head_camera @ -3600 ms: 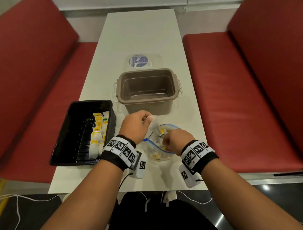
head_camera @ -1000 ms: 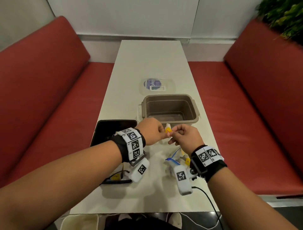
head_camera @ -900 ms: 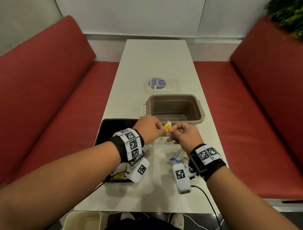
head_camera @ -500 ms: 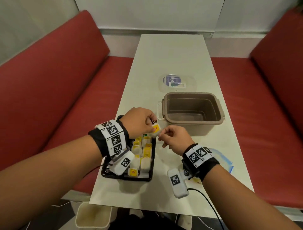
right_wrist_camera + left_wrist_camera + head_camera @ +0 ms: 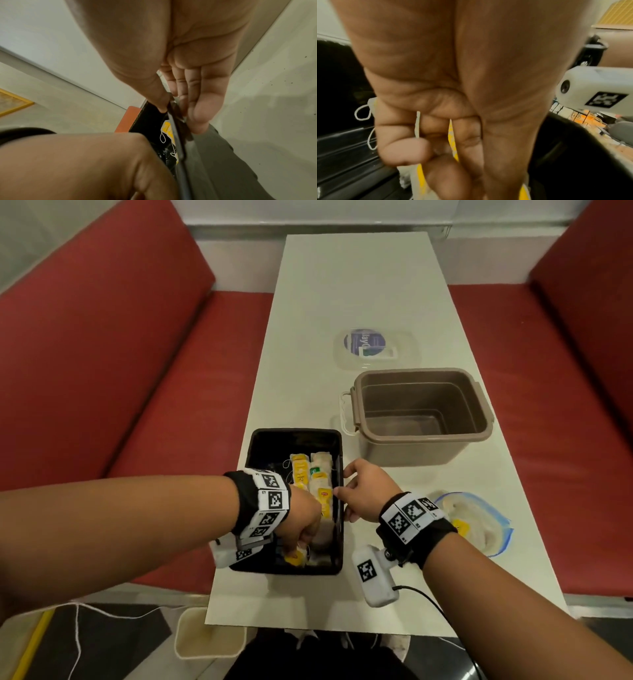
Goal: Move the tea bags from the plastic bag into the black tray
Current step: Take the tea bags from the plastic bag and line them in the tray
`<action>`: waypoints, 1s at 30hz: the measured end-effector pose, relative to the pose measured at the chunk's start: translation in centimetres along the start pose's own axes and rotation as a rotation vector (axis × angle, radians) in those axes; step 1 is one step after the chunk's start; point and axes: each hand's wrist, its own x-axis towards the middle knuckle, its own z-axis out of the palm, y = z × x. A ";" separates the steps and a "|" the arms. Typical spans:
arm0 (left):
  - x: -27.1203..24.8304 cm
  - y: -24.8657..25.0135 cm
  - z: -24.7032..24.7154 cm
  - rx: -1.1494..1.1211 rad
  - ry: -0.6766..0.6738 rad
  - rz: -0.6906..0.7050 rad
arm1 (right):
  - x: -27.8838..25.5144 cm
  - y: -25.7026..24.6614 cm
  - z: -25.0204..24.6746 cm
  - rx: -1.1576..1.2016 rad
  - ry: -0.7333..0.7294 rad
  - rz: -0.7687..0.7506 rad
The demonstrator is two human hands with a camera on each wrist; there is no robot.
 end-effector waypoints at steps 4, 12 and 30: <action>1.5 0.4 -0.6 0.162 -0.036 0.021 | -0.1 0.3 0.2 0.013 0.017 -0.005; 2.9 0.0 -0.4 0.258 -0.060 -0.087 | -0.3 0.3 0.4 0.012 0.027 0.005; -5.3 2.9 -10.6 -0.440 0.505 -0.071 | -5.3 5.7 -10.6 -0.013 0.022 -0.031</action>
